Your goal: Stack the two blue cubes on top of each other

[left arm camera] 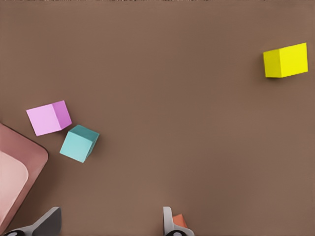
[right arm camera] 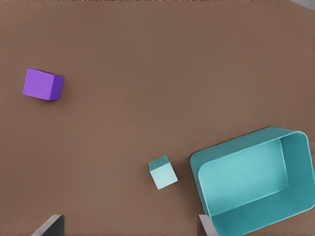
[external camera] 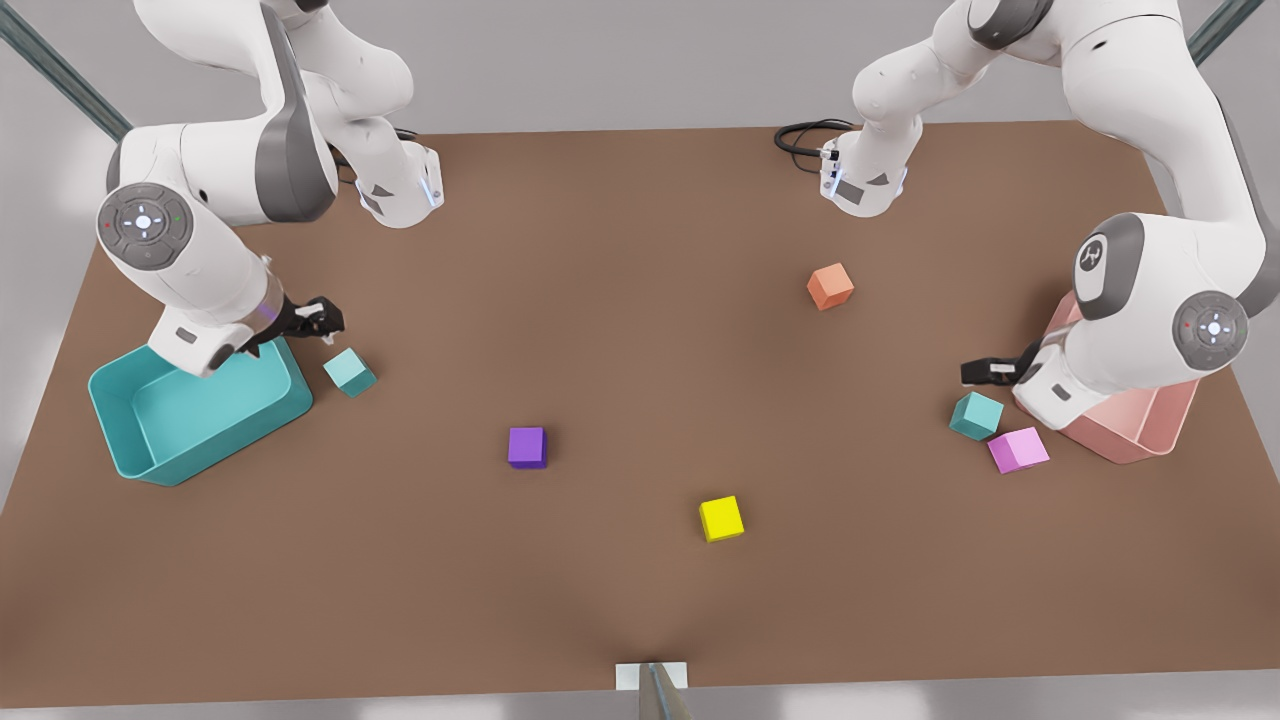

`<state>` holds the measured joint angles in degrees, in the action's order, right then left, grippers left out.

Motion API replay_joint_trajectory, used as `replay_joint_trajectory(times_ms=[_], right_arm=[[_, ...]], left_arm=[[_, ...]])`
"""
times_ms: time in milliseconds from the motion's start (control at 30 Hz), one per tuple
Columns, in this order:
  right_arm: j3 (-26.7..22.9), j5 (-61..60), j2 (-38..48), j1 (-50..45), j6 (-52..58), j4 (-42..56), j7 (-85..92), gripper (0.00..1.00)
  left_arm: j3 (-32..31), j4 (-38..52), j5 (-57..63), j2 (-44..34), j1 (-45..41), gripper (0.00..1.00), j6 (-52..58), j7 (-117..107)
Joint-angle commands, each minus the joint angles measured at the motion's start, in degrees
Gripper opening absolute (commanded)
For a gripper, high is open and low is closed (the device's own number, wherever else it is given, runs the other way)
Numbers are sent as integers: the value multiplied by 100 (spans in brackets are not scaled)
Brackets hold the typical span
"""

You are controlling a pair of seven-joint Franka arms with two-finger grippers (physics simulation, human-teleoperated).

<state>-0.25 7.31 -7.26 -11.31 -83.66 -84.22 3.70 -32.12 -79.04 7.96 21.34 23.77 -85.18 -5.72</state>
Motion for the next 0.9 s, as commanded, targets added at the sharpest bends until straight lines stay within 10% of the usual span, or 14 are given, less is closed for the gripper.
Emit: replay_joint_trajectory(times_ms=[0,300,867], right_arm=[[-1,-2,5,-3,-151,2,131,100],[-282,-19,-1137,278,34,-42,-3428,100],[-291,-204,849,920,-4861,-4937,-4817,100]], left_arm=[[-5,3,4,-7,5,100,-140,-254],[-5,-33,4,2,5,100,-113,-272],[-5,-59,4,63,-13,100,177,-545]])
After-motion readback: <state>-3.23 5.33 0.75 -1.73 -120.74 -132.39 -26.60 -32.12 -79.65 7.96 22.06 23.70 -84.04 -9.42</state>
